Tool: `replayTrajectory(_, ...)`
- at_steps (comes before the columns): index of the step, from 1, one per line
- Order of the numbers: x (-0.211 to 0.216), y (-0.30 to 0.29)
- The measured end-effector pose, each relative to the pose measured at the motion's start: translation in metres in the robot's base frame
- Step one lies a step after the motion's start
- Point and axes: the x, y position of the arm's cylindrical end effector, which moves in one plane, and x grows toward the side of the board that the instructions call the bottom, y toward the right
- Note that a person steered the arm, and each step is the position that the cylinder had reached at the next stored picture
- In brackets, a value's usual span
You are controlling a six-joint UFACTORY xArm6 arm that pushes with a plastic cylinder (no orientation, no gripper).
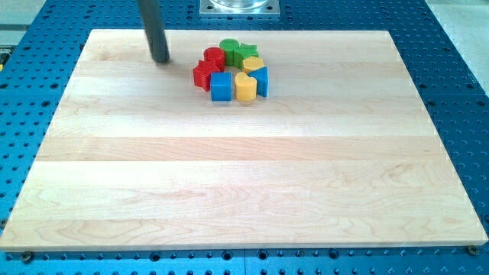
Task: Push the green star into the red blocks
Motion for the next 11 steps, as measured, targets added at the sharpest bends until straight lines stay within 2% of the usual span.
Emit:
replayTrajectory(1, -0.056, 0.05)
replayTrajectory(2, -0.055, 0.096)
replayTrajectory(3, -0.055, 0.196)
replayTrajectory(4, -0.033, 0.215)
replayTrajectory(5, 0.016, 0.204)
replayTrajectory(8, 0.015, 0.169)
replayTrajectory(10, 0.024, 0.122)
replayTrajectory(11, -0.007, 0.14)
